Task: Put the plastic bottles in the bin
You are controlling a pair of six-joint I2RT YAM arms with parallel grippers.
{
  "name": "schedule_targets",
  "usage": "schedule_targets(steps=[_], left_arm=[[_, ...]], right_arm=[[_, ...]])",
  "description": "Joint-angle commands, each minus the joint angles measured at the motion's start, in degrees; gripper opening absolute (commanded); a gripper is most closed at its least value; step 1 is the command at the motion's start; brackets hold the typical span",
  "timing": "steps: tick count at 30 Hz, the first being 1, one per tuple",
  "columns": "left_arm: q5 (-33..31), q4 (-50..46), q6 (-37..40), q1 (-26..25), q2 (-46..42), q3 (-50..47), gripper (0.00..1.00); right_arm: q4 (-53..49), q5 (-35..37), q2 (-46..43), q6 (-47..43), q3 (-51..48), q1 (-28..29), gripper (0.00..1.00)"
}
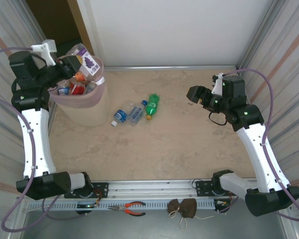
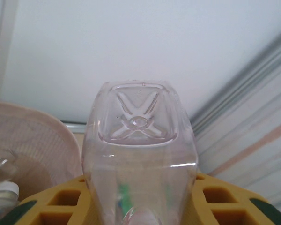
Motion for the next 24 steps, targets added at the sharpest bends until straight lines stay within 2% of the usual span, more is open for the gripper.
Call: schedule_targets(steps=[1, 6, 10, 15, 20, 24], left_arm=[[-2.08, 7.15, -7.39, 1.2, 0.76, -0.66, 0.26], [-7.3, 13.32, -12.18, 3.3, 2.17, -3.15, 0.26], [-9.34, 24.27, -21.55, 6.15, 3.65, -8.57, 0.26], [-13.71, 33.53, -31.18, 7.79, 7.59, -13.46, 0.27], [-15.97, 40.19, -40.26, 7.9, 12.62, -16.13, 0.26], [-18.11, 41.04, -43.51, 7.32, 15.39, -16.63, 0.24]], right_arm=[[0.35, 0.54, -1.03, -0.4, -0.48, -0.45, 0.8], [0.44, 0.32, -0.41, -0.43, 0.0, -0.49, 0.8], [0.58, 0.39, 0.03, -0.56, 0.18, -0.53, 0.8], [0.87, -0.09, 1.23, -0.61, 0.59, -0.53, 0.8], [1.47, -0.41, 2.16, -0.43, 0.91, -0.53, 0.8], [1.75, -0.54, 2.71, -0.3, 1.08, -0.53, 0.8]])
